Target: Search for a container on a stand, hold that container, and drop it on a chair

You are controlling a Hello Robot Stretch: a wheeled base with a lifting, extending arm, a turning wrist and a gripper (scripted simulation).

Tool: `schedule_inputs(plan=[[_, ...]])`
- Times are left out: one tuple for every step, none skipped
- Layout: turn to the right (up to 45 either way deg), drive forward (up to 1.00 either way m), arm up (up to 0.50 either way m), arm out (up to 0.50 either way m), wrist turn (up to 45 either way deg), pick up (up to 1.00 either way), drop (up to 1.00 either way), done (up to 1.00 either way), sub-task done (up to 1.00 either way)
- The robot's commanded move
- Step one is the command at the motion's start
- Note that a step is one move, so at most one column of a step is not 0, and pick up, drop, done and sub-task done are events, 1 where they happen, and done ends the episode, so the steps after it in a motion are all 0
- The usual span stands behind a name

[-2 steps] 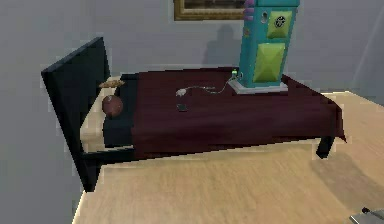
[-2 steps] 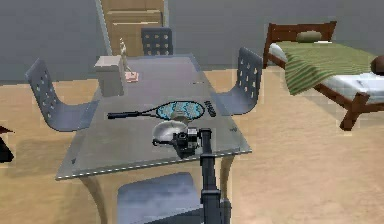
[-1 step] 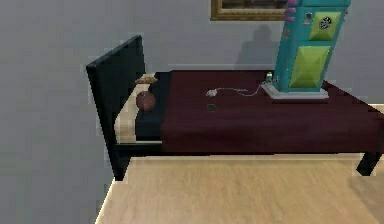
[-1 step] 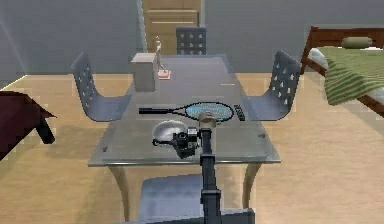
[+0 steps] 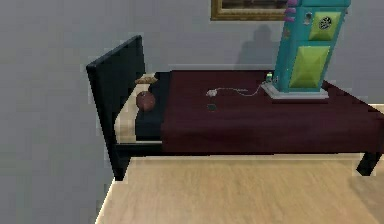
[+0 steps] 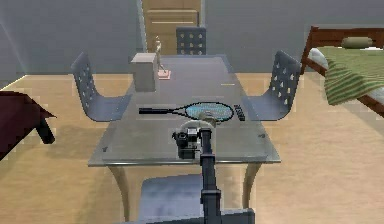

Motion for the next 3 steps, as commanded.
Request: schedule_inputs(plan=[[0.0,0.0,0.0,-0.18,0.0,0.0,0.0,0.0,0.0],[0.0,0.0,-0.3,0.0,0.0,0.0,0.0,0.0,0.0],[0.0,0.0,0.0,0.0,0.0,0.0,1.0,0.0,0.0]])
